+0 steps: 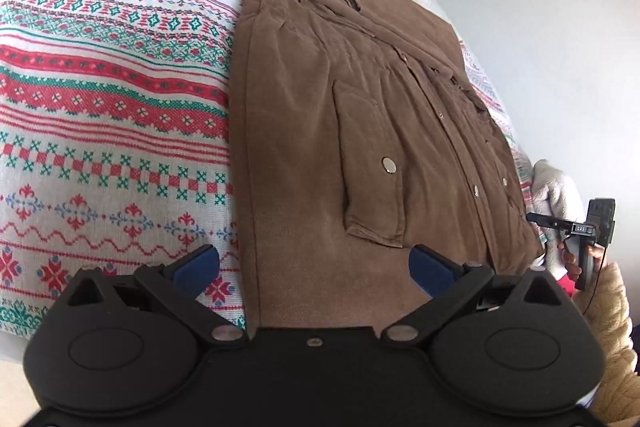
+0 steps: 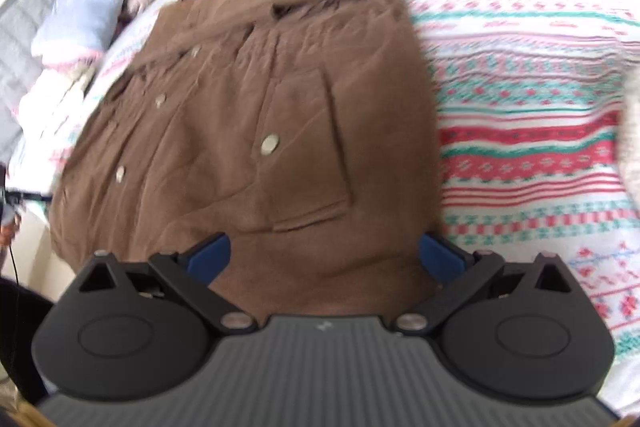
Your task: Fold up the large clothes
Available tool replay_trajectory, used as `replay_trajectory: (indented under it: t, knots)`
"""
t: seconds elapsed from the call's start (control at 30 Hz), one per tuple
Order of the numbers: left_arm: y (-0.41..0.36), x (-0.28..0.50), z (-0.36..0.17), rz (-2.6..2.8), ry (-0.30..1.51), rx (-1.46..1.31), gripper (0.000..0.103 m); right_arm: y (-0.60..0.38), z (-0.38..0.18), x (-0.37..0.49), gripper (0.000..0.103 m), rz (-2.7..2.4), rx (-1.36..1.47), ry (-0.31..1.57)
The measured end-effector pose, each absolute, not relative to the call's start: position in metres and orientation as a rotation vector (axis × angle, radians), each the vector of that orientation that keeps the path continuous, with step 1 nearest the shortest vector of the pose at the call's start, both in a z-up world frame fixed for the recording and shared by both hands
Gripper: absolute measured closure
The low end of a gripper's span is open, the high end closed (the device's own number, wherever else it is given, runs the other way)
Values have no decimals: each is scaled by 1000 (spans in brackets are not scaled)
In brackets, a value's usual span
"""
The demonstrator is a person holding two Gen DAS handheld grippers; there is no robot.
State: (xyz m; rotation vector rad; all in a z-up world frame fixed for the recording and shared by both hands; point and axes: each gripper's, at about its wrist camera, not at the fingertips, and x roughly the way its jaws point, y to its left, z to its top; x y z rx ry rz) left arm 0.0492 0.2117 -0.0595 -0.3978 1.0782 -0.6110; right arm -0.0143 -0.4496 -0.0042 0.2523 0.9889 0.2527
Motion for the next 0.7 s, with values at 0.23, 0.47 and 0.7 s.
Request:
replay_trajectory:
  t: [0.23,0.47,0.7]
  knots:
    - [208,46,-61,-697,1077,-420,3,-486,-22,-25,1,172,389,1028]
    - [197,42,-68,-766,1100,-360,6,-469,-29,-27,1,334,409,1033]
    - [201,35,-59,-774,1061,-414,53,-474,-23,-34,68,328,541,1006]
